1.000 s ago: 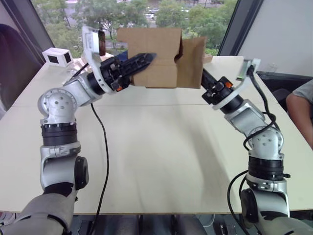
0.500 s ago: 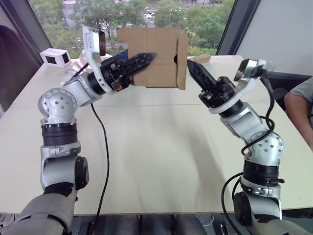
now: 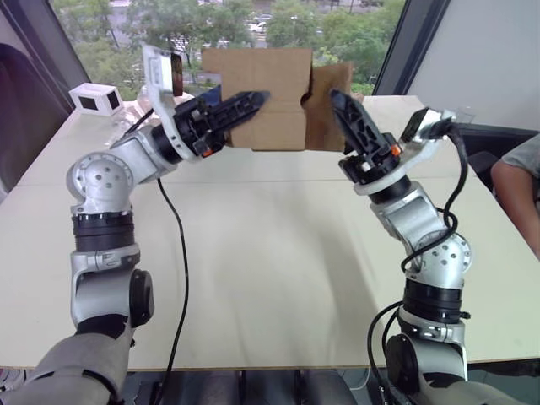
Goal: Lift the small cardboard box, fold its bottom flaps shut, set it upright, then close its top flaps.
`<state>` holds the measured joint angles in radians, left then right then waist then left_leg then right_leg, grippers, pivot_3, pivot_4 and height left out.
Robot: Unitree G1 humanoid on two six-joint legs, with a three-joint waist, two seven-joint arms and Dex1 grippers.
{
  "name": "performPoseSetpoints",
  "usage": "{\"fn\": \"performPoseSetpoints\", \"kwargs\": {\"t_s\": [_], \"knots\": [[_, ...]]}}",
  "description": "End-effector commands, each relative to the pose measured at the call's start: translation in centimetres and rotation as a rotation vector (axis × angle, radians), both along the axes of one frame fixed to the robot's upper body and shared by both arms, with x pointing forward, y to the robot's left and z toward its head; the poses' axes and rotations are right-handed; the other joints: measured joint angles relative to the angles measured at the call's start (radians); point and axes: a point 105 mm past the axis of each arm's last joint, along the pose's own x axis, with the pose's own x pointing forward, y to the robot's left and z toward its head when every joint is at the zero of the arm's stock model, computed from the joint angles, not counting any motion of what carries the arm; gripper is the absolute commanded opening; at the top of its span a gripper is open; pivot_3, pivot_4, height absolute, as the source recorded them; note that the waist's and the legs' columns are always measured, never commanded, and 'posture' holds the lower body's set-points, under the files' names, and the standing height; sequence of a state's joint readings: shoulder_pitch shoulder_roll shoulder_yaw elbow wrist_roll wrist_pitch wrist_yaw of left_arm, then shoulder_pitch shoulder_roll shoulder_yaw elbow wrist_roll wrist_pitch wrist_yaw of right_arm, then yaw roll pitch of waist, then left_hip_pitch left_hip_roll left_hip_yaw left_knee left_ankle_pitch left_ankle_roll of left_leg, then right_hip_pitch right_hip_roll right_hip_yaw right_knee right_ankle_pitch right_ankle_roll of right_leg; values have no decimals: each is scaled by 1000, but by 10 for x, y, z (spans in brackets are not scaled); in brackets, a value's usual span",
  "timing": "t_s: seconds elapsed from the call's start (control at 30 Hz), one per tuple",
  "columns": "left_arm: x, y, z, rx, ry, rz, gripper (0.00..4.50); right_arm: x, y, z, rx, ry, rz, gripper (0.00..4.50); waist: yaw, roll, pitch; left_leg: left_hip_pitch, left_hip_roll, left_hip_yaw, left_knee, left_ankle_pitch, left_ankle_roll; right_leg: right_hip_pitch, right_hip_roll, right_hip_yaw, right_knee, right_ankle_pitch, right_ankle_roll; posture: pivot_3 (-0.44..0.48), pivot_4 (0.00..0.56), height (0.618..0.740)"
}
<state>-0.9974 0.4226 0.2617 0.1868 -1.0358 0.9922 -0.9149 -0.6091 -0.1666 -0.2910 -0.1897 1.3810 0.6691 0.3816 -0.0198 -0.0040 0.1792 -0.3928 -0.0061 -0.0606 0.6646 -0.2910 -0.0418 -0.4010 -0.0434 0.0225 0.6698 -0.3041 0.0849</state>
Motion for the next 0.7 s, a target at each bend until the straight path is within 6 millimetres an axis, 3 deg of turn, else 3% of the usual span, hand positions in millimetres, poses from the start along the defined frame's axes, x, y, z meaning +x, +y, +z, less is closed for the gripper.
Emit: {"fn": "performPoseSetpoints", "kwargs": {"t_s": [0.03,0.2,0.3,0.47,0.7], "knots": [[-6,4,17,-42,-65,-2,0,-9,-5,9,71,-39,28,4448,0,0,0,0,0,0,0,0,0,0,0,0,0,0,0,0,150,740],[-6,4,17,-42,-66,-1,0,-11,1,7,80,-28,53,4448,-1,0,0,0,0,0,0,0,0,0,0,0,0,0,0,0,150,740],[-6,4,17,-42,-66,-1,0,-9,2,5,79,-15,47,3683,0,0,0,0,0,0,0,0,0,0,0,0,0,0,0,0,150,740],[-7,4,17,-43,-65,1,0,-8,2,5,81,-10,49,1715,0,0,0,0,0,0,0,0,0,0,0,0,0,0,0,0,150,740],[-6,5,17,-45,-63,7,0,-7,7,3,67,-7,46,1715,-1,0,0,0,0,0,0,0,0,0,0,0,0,0,0,0,150,740]]}}
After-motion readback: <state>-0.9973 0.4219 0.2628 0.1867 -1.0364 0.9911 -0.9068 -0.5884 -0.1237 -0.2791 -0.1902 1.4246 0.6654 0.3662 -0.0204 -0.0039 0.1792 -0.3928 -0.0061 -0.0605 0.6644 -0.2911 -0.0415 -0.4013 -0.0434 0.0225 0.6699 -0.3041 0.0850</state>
